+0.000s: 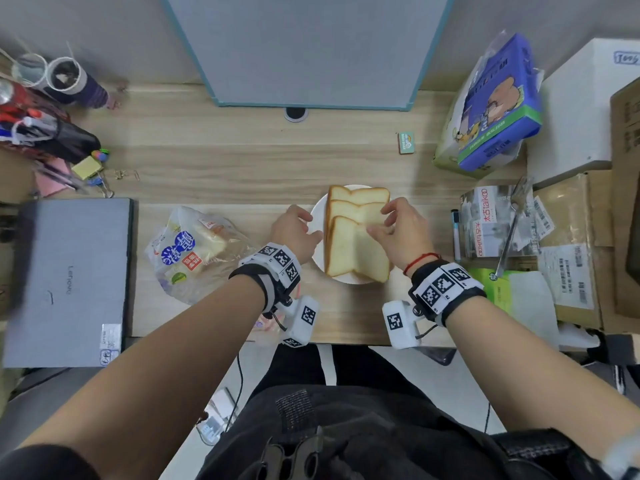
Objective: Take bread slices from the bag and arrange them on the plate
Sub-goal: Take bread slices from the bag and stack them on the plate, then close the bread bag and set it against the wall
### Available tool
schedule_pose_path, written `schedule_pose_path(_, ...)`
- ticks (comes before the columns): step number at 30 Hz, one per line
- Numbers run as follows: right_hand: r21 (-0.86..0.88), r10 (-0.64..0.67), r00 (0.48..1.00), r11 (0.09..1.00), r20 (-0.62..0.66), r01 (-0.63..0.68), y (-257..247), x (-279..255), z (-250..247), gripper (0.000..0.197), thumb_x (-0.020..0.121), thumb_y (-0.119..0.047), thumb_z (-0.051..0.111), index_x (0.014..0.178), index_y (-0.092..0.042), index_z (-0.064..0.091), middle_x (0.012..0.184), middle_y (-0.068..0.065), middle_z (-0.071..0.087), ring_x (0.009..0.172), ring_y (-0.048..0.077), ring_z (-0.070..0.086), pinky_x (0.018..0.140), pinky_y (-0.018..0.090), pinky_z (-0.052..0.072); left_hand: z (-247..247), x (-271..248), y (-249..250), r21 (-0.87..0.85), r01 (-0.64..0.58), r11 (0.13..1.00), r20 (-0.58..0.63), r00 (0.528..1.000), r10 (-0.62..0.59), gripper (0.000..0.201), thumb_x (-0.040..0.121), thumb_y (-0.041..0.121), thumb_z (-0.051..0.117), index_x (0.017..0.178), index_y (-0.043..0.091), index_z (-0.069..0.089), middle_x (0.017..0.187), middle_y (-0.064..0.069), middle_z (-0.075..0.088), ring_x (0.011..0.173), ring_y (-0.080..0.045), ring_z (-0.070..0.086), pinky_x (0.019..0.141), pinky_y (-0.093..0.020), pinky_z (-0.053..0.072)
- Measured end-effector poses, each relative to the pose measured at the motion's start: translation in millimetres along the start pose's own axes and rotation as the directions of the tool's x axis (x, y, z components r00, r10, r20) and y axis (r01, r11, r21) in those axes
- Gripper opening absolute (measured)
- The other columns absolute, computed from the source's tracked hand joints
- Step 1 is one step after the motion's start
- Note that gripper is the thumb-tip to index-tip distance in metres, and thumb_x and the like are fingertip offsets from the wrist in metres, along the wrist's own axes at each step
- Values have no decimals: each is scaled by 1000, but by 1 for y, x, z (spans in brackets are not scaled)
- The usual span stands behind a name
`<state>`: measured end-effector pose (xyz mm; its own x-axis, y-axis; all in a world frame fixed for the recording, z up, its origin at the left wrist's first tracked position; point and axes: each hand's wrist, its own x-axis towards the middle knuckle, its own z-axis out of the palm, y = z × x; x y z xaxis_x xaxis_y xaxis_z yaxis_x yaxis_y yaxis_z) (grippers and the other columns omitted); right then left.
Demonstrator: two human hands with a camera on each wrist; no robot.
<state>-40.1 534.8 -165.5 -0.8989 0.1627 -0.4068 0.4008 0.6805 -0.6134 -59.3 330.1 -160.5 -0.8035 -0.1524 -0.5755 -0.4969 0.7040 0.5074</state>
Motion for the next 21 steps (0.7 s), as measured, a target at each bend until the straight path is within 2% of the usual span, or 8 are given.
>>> schedule_pose_path(5,41,-156,906,988,393,152,-74,-2,30,35,79,-43,70,102,-18,63,96,3,71,87,21,66,80,34,52,-69,-7,-18,52,12,999,-199,980,-1,28,80,25,67,107,20,61,111,-4,61,96,-21,59,81,-32,43)
schedule_pose_path(8,-120,-87,785,972,614,202,-107,-14,67,63,78,-64,60,117,-14,61,114,6,69,103,26,66,83,30,50,-105,-16,-52,58,231,971,-253,945,-209,30,84,20,56,114,18,57,125,-14,55,112,-32,56,90,-39,48)
schedule_pose_path(11,-251,9,635,923,772,292,-111,-28,99,64,74,-64,67,115,-15,62,106,2,68,100,29,68,75,26,48,-116,-37,-82,-18,542,840,-258,809,-528,66,84,31,60,141,10,34,144,-22,36,128,-41,44,107,-48,38)
schedule_pose_path(13,-282,-5,599,879,801,384,-112,-33,114,47,72,-50,75,104,-17,67,99,0,72,92,29,69,75,29,52,-115,-54,-100,-252,629,735,-131,731,-670,97,82,43,68,149,1,13,153,-24,25,137,-39,36,111,-46,35)
schedule_pose_path(15,-252,-66,632,882,772,399,-126,-37,117,26,77,-40,71,83,-14,70,87,9,75,82,30,69,70,32,51,-110,-67,-115,-424,626,655,16,728,-685,102,76,47,74,147,-4,21,148,-23,39,131,-35,47,100,-40,45)
schedule_pose_path(18,-106,-303,654,854,693,509,-162,-39,105,16,84,-30,64,78,-16,68,94,15,71,89,32,64,69,28,39,-108,-76,-109,-691,524,498,268,826,-497,46,87,36,67,121,6,59,99,-16,72,85,-28,71,72,-36,59)
schedule_pose_path(19,-44,-407,630,817,662,574,-174,-40,100,14,85,-28,64,86,-14,69,102,15,71,93,32,64,71,28,38,-110,-76,-100,-777,496,388,347,852,-392,38,91,37,62,114,7,64,87,-14,74,75,-27,72,63,-35,59)
schedule_pose_path(21,53,-564,517,707,644,705,-200,-41,94,15,85,-25,64,95,-14,69,112,12,69,98,31,63,76,31,43,-122,-68,-82,-852,447,272,382,887,-259,60,87,60,54,111,6,66,92,-17,71,85,-32,70,66,-43,60)
